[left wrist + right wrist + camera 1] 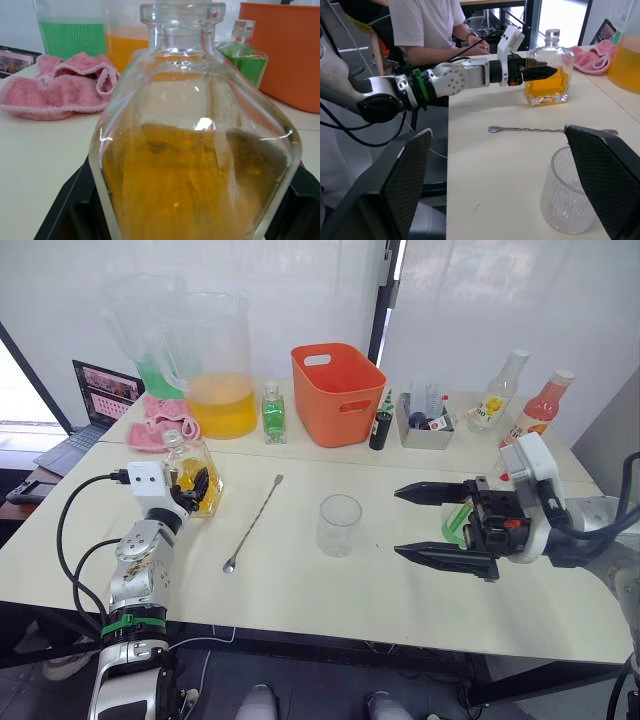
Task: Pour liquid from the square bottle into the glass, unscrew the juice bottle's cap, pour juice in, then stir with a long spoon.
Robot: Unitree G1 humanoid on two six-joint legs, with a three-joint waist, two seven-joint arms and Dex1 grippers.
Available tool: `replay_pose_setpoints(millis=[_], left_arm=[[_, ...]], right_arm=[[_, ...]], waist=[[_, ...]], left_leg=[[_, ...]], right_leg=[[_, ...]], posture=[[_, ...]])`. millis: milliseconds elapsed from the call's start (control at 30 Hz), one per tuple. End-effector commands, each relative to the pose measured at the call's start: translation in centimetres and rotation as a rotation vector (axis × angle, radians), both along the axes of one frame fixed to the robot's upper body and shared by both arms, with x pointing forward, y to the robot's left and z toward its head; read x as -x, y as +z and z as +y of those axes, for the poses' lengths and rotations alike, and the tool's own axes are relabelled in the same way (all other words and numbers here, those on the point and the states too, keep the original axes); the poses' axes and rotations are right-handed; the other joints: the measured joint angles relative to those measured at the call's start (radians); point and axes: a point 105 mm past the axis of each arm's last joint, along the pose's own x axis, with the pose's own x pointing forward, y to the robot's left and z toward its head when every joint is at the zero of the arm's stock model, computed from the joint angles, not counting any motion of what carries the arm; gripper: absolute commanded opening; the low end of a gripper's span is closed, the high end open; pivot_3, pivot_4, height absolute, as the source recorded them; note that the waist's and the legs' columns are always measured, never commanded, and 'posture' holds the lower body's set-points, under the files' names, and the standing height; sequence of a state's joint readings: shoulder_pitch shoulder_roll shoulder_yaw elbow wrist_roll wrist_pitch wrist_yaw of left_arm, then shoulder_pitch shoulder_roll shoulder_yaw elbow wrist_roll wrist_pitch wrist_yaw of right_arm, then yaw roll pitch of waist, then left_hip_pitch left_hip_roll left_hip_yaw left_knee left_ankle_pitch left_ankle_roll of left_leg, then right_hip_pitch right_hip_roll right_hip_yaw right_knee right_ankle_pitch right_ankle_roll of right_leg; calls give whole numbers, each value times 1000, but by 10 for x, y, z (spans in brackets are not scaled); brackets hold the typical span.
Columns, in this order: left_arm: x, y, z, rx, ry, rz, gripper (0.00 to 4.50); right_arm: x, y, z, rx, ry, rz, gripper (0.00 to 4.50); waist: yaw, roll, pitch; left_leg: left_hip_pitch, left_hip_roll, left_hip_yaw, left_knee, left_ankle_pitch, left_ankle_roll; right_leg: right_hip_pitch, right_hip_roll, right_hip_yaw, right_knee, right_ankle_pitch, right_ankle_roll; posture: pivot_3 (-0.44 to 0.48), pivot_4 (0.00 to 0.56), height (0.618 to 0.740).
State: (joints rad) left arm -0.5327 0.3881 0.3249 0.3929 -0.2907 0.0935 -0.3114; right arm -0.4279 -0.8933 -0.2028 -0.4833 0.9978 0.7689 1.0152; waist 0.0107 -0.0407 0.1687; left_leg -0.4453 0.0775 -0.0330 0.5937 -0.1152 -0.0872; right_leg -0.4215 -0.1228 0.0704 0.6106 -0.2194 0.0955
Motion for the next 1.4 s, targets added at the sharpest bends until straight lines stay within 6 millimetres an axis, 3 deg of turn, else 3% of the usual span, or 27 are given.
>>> replay_pose_setpoints(millis=[33, 200, 367, 600, 967, 1133, 1400], left_arm=[[2, 24, -4, -31, -23, -99, 2834], [19, 49, -4, -43, -76, -217, 2834], [51, 75, -6, -146, -219, -283, 2834], [84, 86, -29, -223, -518, -242, 2834], [125, 72, -76, -321, -1073, -62, 2834], [148, 55, -119, -421, -1375, -28, 2834], [128, 41, -154, -495, -1506, -124, 2834]], right_arm=[[4, 8, 5, -4, 20, -36, 4500], [-2, 5, 4, 14, 2, -27, 4500], [-4, 6, 4, 11, 1, -23, 4500], [-15, 6, 2, 8, -30, 6, 4500], [-24, 3, -11, 38, -128, 4, 4500], [-12, -2, -16, 56, -151, 8, 4500], [-3, 0, -24, 64, -223, -3, 4500]], waist=[[1, 0, 0], [0, -1, 1], [-6, -10, 6], [-7, -10, 6], [-15, -9, 7], [-7, -9, 7], [-9, -8, 8]], left_leg=[[0, 0, 0, 0, 0, 0], [-1, 0, 0, 0, 0, 0], [-2, 0, 0, -1, 1, 1], [-3, 1, 0, -1, 0, 0], [-4, 1, 0, -1, 0, 0], [-6, 1, 0, -1, 0, 0], [-5, 1, 0, 2, 5, 8]], right_leg=[[0, 0, 0, 0, 0, 0], [-1, 0, 0, 0, 0, 0], [-3, 0, 0, 0, 0, -1], [-3, 1, 0, -1, 0, -1], [-4, 1, 0, -1, 0, -2], [-4, 1, 0, -2, -1, -2], [-4, 1, 0, 0, 0, -2]], posture=[[0, 150, 740], [0, 150, 740], [0, 150, 740], [0, 150, 740], [0, 150, 740], [0, 150, 740], [0, 150, 740]])
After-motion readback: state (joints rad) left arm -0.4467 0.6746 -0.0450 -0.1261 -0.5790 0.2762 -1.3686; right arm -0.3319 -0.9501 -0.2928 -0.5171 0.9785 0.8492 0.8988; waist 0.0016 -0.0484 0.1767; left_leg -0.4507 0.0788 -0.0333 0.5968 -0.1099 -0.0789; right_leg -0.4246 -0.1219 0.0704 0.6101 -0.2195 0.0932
